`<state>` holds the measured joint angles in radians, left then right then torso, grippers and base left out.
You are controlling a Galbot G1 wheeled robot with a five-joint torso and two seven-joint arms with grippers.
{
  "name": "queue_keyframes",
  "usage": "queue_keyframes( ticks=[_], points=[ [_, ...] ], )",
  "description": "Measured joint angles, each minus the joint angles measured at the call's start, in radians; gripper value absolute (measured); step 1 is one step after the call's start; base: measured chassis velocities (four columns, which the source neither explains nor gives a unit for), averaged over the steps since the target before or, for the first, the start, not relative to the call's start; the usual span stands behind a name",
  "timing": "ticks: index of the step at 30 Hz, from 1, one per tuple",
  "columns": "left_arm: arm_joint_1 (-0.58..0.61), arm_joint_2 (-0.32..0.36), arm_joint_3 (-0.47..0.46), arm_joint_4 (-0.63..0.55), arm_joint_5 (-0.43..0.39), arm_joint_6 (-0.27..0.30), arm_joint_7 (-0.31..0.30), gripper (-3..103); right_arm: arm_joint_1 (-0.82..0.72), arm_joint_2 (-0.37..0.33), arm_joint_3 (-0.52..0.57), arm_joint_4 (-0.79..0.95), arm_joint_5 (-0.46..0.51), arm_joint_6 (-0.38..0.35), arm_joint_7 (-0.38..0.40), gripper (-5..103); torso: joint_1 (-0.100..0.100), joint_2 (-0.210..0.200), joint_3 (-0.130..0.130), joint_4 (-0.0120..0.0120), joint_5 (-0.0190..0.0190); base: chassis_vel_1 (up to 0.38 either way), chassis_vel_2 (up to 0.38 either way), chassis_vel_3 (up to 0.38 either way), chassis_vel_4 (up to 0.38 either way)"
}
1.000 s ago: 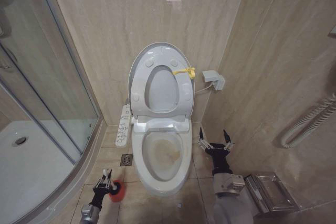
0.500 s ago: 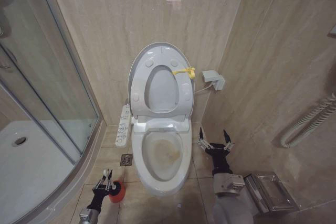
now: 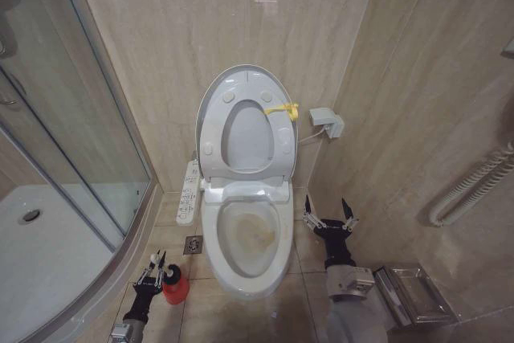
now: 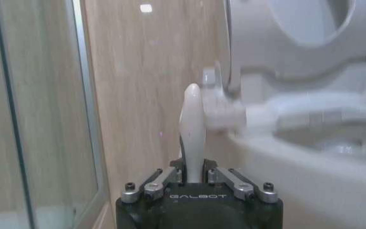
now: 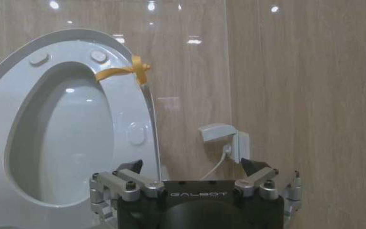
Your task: Open the toilet lid, clean the toilet bowl with a toilet brush, close the toilet lid, and flush.
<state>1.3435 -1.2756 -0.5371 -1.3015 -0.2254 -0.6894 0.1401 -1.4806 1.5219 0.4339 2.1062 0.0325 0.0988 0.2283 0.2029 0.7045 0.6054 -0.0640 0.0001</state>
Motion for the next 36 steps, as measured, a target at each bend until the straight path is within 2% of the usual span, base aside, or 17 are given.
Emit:
queue_keyframes(
  ticks=[1,3,5,9,12,15,22,30,36],
  points=[
    [0.021,-0.001,-0.001,-0.05,-0.003,0.01,-0.011,17,0.0,0.0,0.0,0.0,0.0,0.0,0.0,100,0.0,0.0,0.0,0.0,-0.0001,0.0,0.0,0.0,0.0],
    [0.033,-0.002,-0.001,-0.079,-0.004,0.014,-0.016,17,0.0,0.0,0.0,0.0,0.0,0.0,0.0,100,0.0,0.0,0.0,0.0,-0.0001,0.0,0.0,0.0,0.0],
    [0.077,-0.003,-0.002,-0.177,-0.004,0.025,-0.026,17,0.0,0.0,0.0,0.0,0.0,0.0,0.0,100,0.0,0.0,0.0,-0.0001,0.0,0.0,0.0,0.0,0.0],
    [0.116,-0.003,-0.002,-0.25,-0.002,0.031,-0.032,17,0.0,0.0,0.0,0.0,0.0,0.0,0.0,100,0.0,0.0,0.0,-0.0002,0.0,0.0,0.0,0.0,0.0],
    [0.202,-0.004,-0.002,-0.385,0.004,0.04,-0.041,17,0.0,0.0,0.0,0.0,0.0,0.0,0.0,100,0.0,0.0,0.0,0.0002,0.0,0.0,0.0,0.0,0.0],
    [0.245,-0.004,0.001,-0.456,0.007,0.048,-0.045,17,0.0,0.0,0.0,0.0,0.0,0.0,0.0,100,0.0,0.0,0.0,0.0,0.0,0.0,0.0,0.0,0.0],
    [0.342,-0.001,0.031,-0.653,-0.032,0.094,-0.047,17,0.0,0.0,0.0,0.0,0.0,0.0,0.0,100,0.0,0.0,0.0,0.0001,0.0001,0.0,0.0,0.0,0.0],
    [0.353,0.03,0.041,-0.752,-0.021,0.146,-0.067,17,0.0,0.0,0.0,0.0,0.0,0.0,0.0,100,0.0,0.0,0.0,0.0001,0.0,0.0,0.0,0.0,0.0],
    [0.28,0.098,0.057,-0.809,-0.046,0.224,-0.079,17,0.0,0.0,0.0,0.0,0.0,0.0,0.0,100,0.0,0.0,0.0,-0.0002,-0.0002,0.0,0.0,0.0,0.0]
  ],
)
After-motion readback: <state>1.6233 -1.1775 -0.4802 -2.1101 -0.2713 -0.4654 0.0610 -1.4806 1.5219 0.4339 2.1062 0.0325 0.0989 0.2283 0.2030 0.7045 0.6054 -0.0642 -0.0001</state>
